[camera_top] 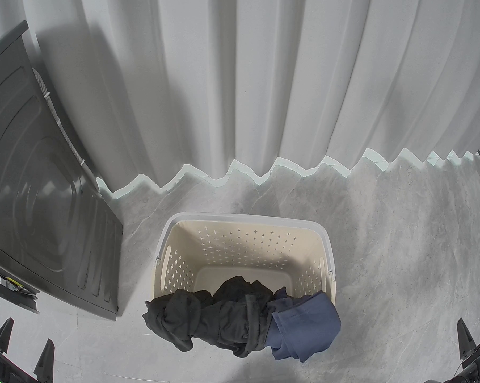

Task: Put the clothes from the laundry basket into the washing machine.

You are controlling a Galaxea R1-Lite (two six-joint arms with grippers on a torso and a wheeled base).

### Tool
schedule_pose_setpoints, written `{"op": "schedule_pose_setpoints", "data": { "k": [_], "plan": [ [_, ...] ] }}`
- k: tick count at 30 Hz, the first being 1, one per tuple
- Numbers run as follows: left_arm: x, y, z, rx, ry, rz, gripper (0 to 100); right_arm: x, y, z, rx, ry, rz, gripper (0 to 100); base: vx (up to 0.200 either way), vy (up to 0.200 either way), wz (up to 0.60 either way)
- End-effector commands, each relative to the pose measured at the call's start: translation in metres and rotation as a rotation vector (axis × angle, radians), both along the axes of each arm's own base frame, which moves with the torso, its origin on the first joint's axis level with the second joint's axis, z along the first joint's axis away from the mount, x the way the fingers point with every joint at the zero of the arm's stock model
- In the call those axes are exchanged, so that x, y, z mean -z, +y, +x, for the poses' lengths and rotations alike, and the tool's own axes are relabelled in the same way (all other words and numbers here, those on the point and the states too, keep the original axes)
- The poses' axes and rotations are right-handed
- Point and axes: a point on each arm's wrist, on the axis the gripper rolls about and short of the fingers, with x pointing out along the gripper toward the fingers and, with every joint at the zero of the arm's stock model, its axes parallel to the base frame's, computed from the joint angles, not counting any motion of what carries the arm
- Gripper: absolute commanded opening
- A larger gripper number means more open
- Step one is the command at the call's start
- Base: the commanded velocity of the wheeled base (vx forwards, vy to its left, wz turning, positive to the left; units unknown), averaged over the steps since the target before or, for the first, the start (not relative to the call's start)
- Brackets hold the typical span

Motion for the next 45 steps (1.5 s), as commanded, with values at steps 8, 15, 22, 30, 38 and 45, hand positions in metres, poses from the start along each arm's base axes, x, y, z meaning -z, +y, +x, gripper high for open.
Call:
{"op": "schedule_pose_setpoints", "data": {
  "k": [8, 15, 22, 30, 38, 45],
  "plan": [
    [0.0049, 0.0000, -0.0001, 0.000, 0.000, 0.001, 100, 0.0047, 0.0000, 0.0007, 0.000, 0.009, 0.000, 100, 0.200, 0.000, 0.00],
    [0.0049, 0.0000, -0.0001, 0.000, 0.000, 0.003, 100, 0.0047, 0.0000, 0.0007, 0.000, 0.009, -0.001, 100, 0.029, 0.000, 0.00],
    [0.0049, 0.0000, -0.0001, 0.000, 0.000, 0.000, 100, 0.0047, 0.0000, 0.0007, 0.000, 0.009, -0.001, 100, 0.114, 0.000, 0.00],
    [0.0049, 0.0000, -0.0001, 0.000, 0.000, 0.000, 100, 0.0047, 0.0000, 0.0007, 0.000, 0.009, -0.001, 100, 0.200, 0.000, 0.00],
    [0.0049, 0.0000, -0.0001, 0.000, 0.000, 0.001, 100, 0.0047, 0.0000, 0.0007, 0.000, 0.009, -0.001, 100, 0.000, 0.000, 0.00],
    [0.0049, 0.0000, -0.0001, 0.000, 0.000, 0.001, 100, 0.0047, 0.0000, 0.0007, 0.000, 0.009, -0.001, 100, 0.000, 0.000, 0.00]
  ]
}}
